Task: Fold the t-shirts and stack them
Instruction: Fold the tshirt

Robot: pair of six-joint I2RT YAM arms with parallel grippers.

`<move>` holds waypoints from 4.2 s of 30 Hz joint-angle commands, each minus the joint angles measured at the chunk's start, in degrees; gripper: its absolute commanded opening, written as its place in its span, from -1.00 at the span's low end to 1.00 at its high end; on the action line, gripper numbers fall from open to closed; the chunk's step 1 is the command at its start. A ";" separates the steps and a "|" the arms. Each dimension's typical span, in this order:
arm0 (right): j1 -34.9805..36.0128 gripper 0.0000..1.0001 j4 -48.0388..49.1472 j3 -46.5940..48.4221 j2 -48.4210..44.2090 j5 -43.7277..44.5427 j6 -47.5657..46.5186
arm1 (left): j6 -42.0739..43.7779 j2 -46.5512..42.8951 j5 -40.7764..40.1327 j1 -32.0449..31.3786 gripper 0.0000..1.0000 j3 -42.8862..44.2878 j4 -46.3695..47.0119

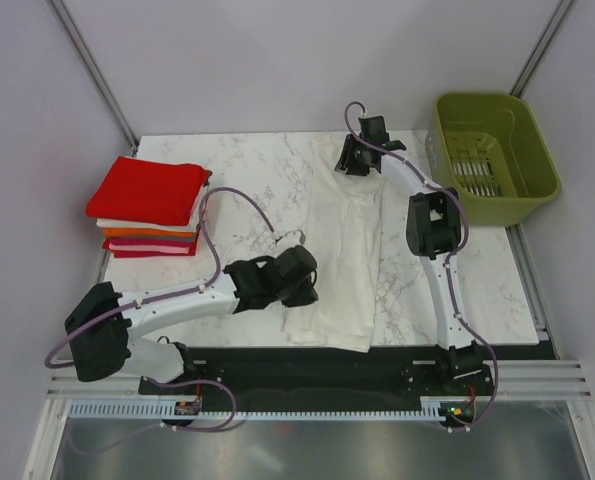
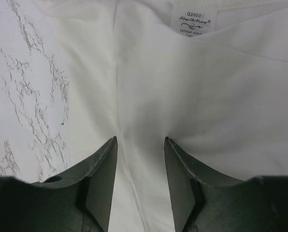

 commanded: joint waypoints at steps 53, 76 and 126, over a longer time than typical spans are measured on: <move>-8.94 -0.88 10.27 -16.52 -6.00 3.06 6.98 | 15.15 54.43 17.90 39.00 -0.90 46.40 10.99; -7.19 0.22 19.24 -22.04 -15.47 -6.16 3.82 | 20.60 43.21 18.35 43.31 -0.06 39.11 13.46; -10.79 -1.00 33.32 -40.78 -11.17 -19.36 11.47 | 13.49 30.97 19.58 1.92 -0.17 13.10 11.70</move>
